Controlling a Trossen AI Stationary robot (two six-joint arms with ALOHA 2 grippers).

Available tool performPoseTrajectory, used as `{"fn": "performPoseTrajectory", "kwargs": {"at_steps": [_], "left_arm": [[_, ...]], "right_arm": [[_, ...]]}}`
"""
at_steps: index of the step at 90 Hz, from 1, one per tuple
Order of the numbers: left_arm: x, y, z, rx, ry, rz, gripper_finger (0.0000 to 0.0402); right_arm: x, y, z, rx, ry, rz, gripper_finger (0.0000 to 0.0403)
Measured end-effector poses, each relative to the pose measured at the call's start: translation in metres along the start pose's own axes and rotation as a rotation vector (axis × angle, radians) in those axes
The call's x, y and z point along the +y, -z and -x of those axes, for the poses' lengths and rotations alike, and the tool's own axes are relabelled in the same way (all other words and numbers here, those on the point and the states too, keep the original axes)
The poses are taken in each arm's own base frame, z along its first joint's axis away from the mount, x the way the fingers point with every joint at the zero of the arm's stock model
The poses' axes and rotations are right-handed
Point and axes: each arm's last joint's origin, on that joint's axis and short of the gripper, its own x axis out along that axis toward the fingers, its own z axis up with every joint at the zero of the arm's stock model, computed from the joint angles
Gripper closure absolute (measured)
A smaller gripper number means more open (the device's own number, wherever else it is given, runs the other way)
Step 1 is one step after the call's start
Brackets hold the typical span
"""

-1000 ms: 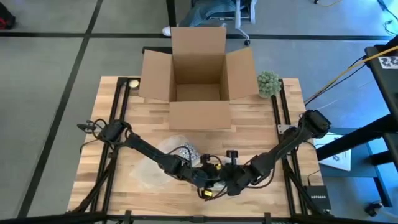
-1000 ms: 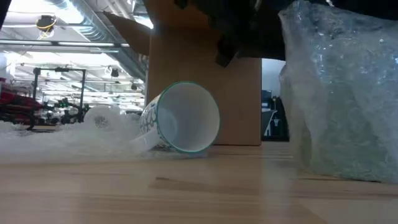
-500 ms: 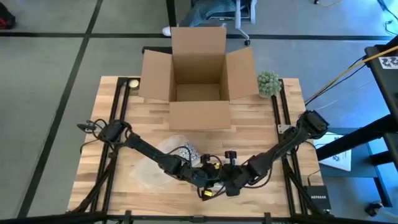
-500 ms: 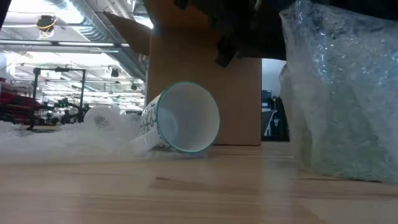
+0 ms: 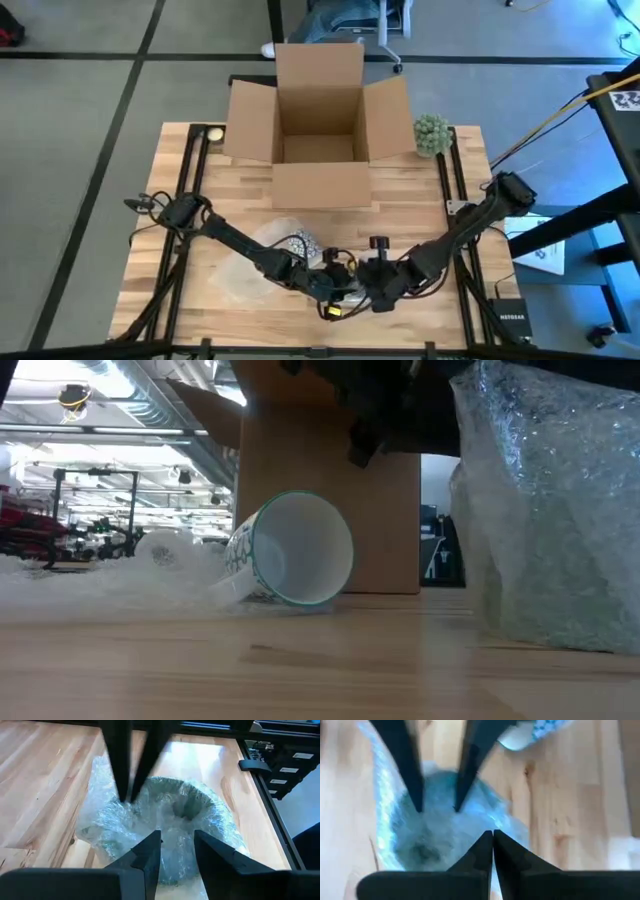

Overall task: Wrap mug
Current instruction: Wrap the green mug with the right transparent bubble wrap

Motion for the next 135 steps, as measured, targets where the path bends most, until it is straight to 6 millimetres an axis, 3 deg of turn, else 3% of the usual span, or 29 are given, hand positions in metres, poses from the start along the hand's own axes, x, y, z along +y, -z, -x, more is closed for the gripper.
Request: {"fn": "performPoseTrajectory", "kwargs": {"at_steps": [40,66,78,95,135], "left_arm": [[0.000,0.000,0.000,-0.001,0.001,0.000,0.0299],[0.000,0.000,0.000,-0.001,0.001,0.000,0.0299],[0.000,0.000,0.000,-0.001,0.001,0.002,0.0299],[0.000,0.000,0.000,0.000,0.000,0.004,0.0299],[0.000,-0.001,0.001,-0.007,0.004,0.013,0.0299]], "right_arm": [[0.004,0.062,0.010,-0.015,0.075,-0.127,0.0402],[0.021,0.103,-0.010,-0.082,0.016,-0.232,0.0402],[0.027,0.104,-0.021,-0.196,-0.062,-0.299,0.0402],[0.026,0.104,-0.029,-0.371,-0.031,-0.309,0.0402],[0.027,0.104,-0.030,-0.373,-0.022,-0.284,0.0402]]}}
